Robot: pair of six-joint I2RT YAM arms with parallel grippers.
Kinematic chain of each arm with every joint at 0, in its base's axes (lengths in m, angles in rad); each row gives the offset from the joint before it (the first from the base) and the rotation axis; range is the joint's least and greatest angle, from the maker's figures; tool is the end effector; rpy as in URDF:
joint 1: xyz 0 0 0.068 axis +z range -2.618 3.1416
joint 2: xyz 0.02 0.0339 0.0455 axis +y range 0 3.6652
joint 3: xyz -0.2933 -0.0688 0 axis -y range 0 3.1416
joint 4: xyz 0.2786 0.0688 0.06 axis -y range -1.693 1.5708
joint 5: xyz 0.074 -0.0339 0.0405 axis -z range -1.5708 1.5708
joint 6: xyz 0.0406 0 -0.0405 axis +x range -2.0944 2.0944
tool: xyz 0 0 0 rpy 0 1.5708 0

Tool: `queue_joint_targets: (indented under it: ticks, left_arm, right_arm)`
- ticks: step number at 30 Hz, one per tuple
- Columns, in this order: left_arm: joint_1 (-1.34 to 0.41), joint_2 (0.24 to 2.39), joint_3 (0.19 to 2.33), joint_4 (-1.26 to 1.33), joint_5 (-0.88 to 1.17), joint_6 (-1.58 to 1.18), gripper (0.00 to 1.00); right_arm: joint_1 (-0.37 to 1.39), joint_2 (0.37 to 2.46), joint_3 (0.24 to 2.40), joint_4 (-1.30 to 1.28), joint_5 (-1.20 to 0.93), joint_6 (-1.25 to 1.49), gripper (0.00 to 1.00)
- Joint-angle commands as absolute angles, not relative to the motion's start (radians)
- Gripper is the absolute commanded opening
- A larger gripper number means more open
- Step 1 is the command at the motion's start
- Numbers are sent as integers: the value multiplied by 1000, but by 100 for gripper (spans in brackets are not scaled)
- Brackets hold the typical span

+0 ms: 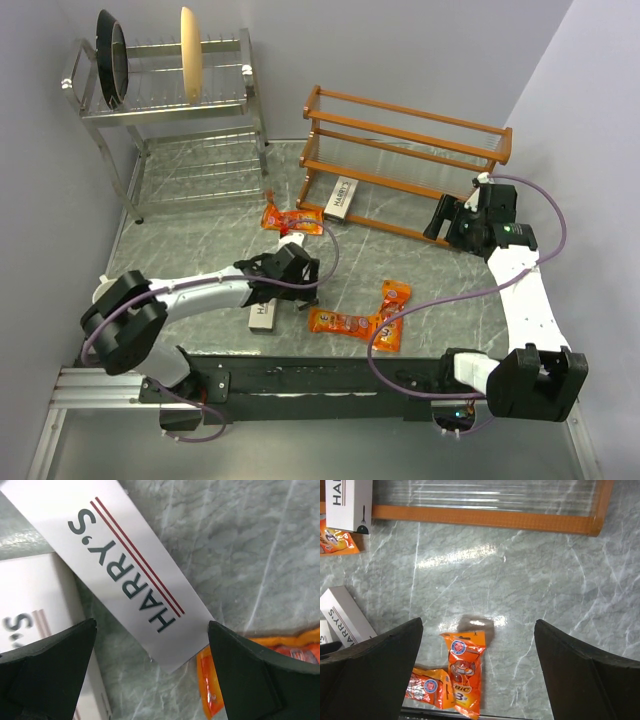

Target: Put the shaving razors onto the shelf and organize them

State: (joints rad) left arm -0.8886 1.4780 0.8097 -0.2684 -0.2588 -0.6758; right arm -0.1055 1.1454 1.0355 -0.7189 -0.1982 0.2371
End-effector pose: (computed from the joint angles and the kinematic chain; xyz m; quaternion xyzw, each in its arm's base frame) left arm 0.2072 -0.2385 0.1888 0.0601 0.9412 -0.1309 0.3057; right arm 0.2588 -0.0194 0.3259 0.1227 0.9199 0.1157 0.3539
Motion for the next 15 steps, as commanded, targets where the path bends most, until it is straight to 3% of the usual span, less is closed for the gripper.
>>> queue_joint_targets:
  ticks: [1,9,15]
  left_arm:
    - [-855,1549,870,-238,-212,-764,100]
    - [-844,1661,957,-239,-190,-724,99]
    - [-856,1614,934,-268,-187,-698,98]
  right_arm:
    - [-110,1131,1065,-709,-219,227,100]
    - [-110,1135,1042,-706,-236,235,100]
    - [-109,1155,1066,-695,-241,241,100]
